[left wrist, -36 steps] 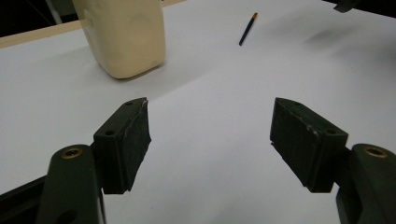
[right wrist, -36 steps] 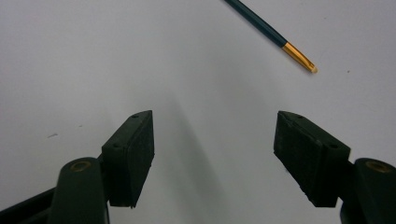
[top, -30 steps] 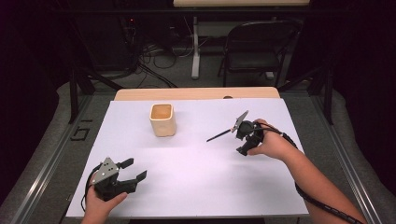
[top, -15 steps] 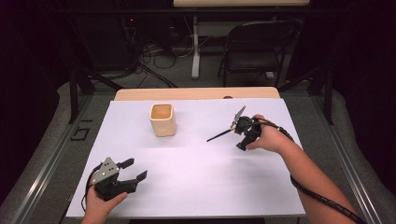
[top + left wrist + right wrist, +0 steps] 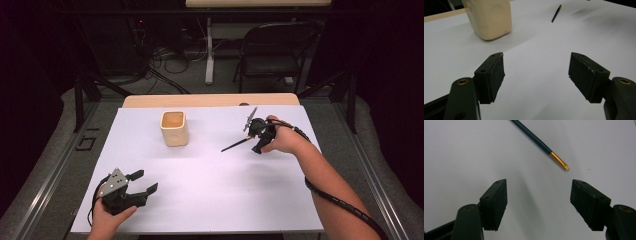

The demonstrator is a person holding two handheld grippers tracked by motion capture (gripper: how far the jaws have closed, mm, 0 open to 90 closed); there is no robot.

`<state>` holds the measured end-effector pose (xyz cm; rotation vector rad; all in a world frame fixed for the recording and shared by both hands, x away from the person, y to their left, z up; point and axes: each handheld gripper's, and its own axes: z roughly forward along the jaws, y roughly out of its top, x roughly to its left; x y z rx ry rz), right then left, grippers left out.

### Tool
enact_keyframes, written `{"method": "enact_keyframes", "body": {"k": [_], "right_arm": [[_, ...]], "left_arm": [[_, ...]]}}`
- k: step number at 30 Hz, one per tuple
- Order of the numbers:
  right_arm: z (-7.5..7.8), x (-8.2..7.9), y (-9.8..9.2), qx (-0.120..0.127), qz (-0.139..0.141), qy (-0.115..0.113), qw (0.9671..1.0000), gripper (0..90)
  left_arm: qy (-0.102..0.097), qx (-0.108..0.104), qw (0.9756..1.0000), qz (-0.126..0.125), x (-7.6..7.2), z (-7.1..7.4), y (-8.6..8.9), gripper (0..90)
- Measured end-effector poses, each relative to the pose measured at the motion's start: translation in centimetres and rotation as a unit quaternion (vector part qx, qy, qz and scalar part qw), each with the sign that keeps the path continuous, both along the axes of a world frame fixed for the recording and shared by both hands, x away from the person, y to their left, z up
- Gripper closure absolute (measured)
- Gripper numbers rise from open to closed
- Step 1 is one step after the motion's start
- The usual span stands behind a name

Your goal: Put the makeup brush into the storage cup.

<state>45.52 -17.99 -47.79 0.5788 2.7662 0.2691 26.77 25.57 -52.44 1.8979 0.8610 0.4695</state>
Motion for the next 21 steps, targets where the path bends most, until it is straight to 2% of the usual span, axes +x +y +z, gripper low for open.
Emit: {"method": "enact_keyframes", "body": {"k": [1,2,3,4,6,7,9,12,13,15,21], "right_arm": [[0.5,0.2,0.1,-0.026,-0.002,0.023,0.9994,29.7],[0.5,0.2,0.1,-0.026,-0.002,0.023,0.9994,29.7],[-0.1,0.5,0.1,0.014,0.001,-0.001,0.9999,29.7],[0.1,0.6,0.2,0.006,0.001,0.002,1.0,29.7],[-0.1,0.8,0.2,0.014,0.003,-0.004,0.9999,29.7],[0.1,0.9,0.3,0.003,0.001,0.003,1.0,29.7],[-0.1,1.2,0.4,0.013,0.004,-0.004,0.9999,30.0],[-0.1,1.4,0.6,0.014,0.002,-0.001,0.9999,30.0],[0.3,1.6,0.7,-0.011,0.007,0.005,0.9999,30.0],[0.1,1.7,0.8,0.001,0.008,0.004,1.0,30.1],[0.2,2.2,1.3,-0.011,0.01,0.008,0.9999,31.4]], "left_arm": [[0.001,0.0,1.0,0.0,0.0,0.0,0.0,28.7],[0.001,0.0,1.0,0.0,0.0,0.0,0.0,28.7],[0.001,0.001,1.0,-0.001,0.0,0.0,0.0,28.7],[0.001,0.001,1.0,-0.001,0.0,0.0,0.0,28.7],[0.001,0.001,1.0,-0.001,0.0,0.0,0.0,28.7],[0.001,0.001,1.0,-0.001,0.0,0.0,0.0,28.7],[0.002,0.001,1.0,0.0,0.0,0.0,0.0,28.7],[0.001,0.0,1.0,0.0,0.0,-0.1,0.0,28.7],[0.001,0.0,1.0,0.0,0.0,-0.1,0.0,28.7],[0.002,-0.001,1.0,0.0,0.0,-0.1,0.0,28.7],[0.002,0.0,1.0,0.0,0.0,-0.1,0.0,28.7]]}}
